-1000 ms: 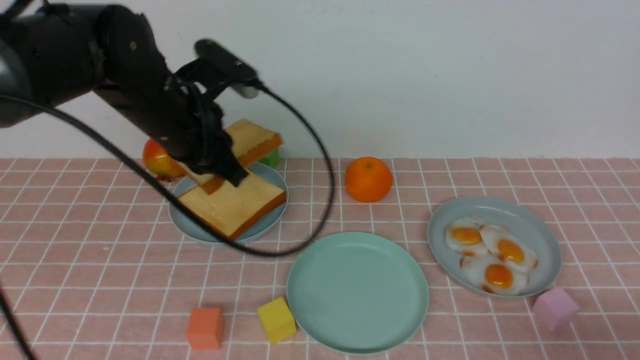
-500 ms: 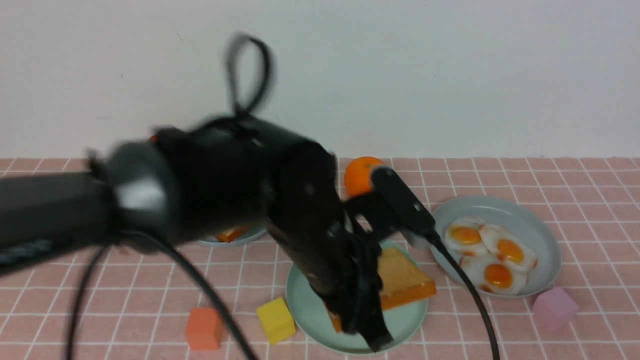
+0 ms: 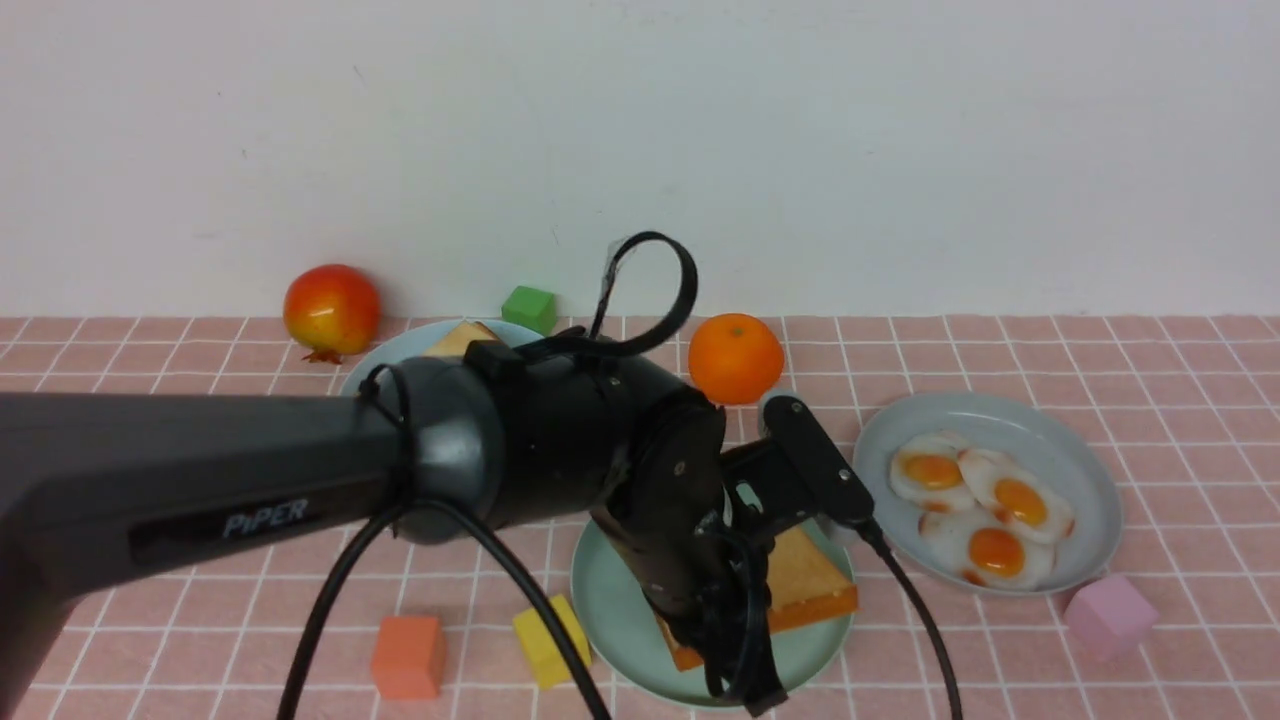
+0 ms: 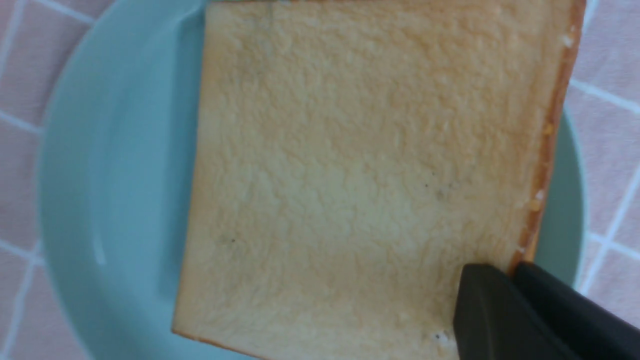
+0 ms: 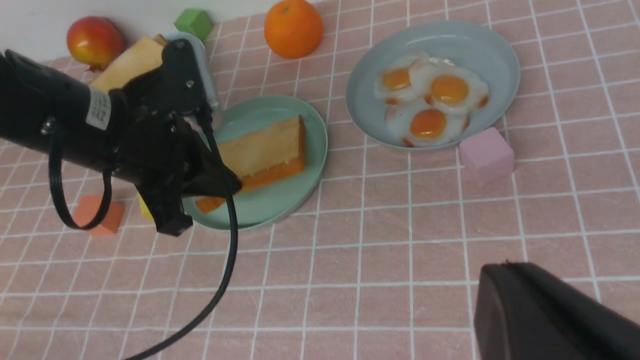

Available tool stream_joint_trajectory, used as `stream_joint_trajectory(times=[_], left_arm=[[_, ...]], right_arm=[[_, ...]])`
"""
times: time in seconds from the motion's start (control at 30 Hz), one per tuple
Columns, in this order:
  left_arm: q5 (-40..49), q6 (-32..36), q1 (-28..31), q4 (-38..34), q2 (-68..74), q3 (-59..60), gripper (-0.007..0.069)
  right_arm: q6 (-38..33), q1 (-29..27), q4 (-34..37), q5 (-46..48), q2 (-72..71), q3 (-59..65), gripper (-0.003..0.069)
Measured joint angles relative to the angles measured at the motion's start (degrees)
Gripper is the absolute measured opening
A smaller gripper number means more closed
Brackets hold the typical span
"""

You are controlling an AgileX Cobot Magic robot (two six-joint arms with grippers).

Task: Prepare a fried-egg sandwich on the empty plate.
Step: Use the left arm to put a slice of bread into the empty plate in the middle

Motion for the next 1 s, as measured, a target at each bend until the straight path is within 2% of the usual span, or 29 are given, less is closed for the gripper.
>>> stream_joint_trajectory(times=[0.27,0.63,0.8,0.9,0.93,0.97,1.0], left_arm=[[0.44,-0.26,0.0,4.39,-1.47,0.0,0.0027],[-0.55,0.23,0.05,5.22,1.36,0.0,0.0041],[-0.68,0.23,0.05,5.22,1.42,0.0,0.0149],[-0.86,-1.2,0.05,5.22,1.42,0.0,0.029],[-0.91,-1.53,0.05,5.22,1.42,0.0,0.0298],[-0.97,-3.14,0.05,5.22,1.42,0.0,0.0357],[-0.97,-3.37,0.05,5.22,1.42,0.0,0.0363]], right_arm=[[0.0,0.0,0.0,0.52,0.0,0.0,0.0004],[0.0,0.0,0.11,0.52,0.0,0.0,0.0007],[0.0,0.0,0.24,0.52,0.0,0.0,0.001],[0.0,0.0,0.24,0.52,0.0,0.0,0.001],[0.0,0.0,0.24,0.52,0.0,0.0,0.0011],[0.0,0.0,0.24,0.52,0.0,0.0,0.0013],[0.0,0.0,0.24,0.52,0.0,0.0,0.0013]])
